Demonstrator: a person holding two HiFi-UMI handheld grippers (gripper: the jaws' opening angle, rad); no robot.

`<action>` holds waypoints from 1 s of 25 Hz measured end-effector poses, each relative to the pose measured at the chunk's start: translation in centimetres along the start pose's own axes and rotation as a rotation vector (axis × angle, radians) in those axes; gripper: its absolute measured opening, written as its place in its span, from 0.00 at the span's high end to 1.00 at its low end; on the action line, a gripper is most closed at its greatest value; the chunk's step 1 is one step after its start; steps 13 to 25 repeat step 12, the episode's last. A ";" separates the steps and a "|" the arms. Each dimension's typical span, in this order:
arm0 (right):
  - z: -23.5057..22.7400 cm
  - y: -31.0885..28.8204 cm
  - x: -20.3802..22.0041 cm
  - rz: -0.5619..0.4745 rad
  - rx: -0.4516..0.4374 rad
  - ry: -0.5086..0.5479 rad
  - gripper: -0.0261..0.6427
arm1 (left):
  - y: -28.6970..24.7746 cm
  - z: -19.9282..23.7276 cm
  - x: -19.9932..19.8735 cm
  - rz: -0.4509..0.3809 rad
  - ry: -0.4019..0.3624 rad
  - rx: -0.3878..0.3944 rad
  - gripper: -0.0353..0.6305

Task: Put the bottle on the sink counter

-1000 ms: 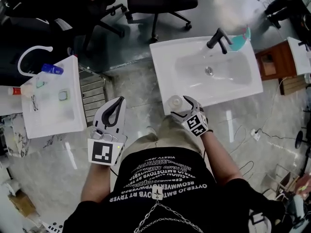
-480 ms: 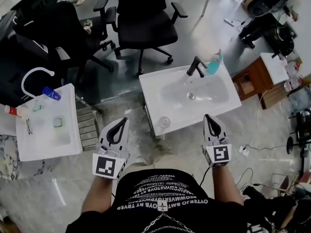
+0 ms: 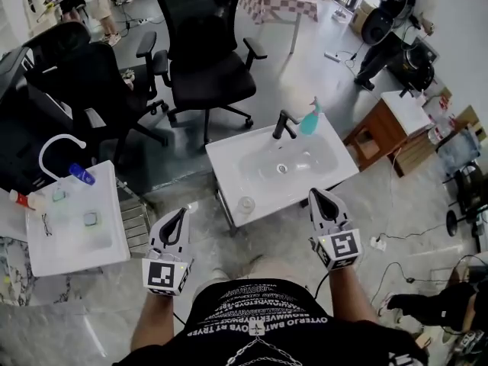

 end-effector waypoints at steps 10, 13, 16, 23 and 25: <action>-6.5 4.0 -3.1 -0.127 -0.038 0.018 0.97 | -0.3 -5.3 -5.6 -0.077 0.007 -0.108 0.94; -8.0 4.5 -3.5 -0.145 -0.057 0.016 0.97 | -0.8 -7.1 -8.1 -0.142 0.020 -0.104 0.94; -8.0 4.5 -3.5 -0.145 -0.057 0.016 0.97 | -0.8 -7.1 -8.1 -0.142 0.020 -0.104 0.94; -8.0 4.5 -3.5 -0.145 -0.057 0.016 0.97 | -0.8 -7.1 -8.1 -0.142 0.020 -0.104 0.94; -8.0 4.5 -3.5 -0.145 -0.057 0.016 0.97 | -0.8 -7.1 -8.1 -0.142 0.020 -0.104 0.94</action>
Point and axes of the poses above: the fingertips, and each gripper's own axes: y backward along the fingers, z to its left, x out of its underside, the point moved 2 cm from there along y, backward along the fingers, and after that the axes turned 12 degrees about -x, right-handed, at the moved point
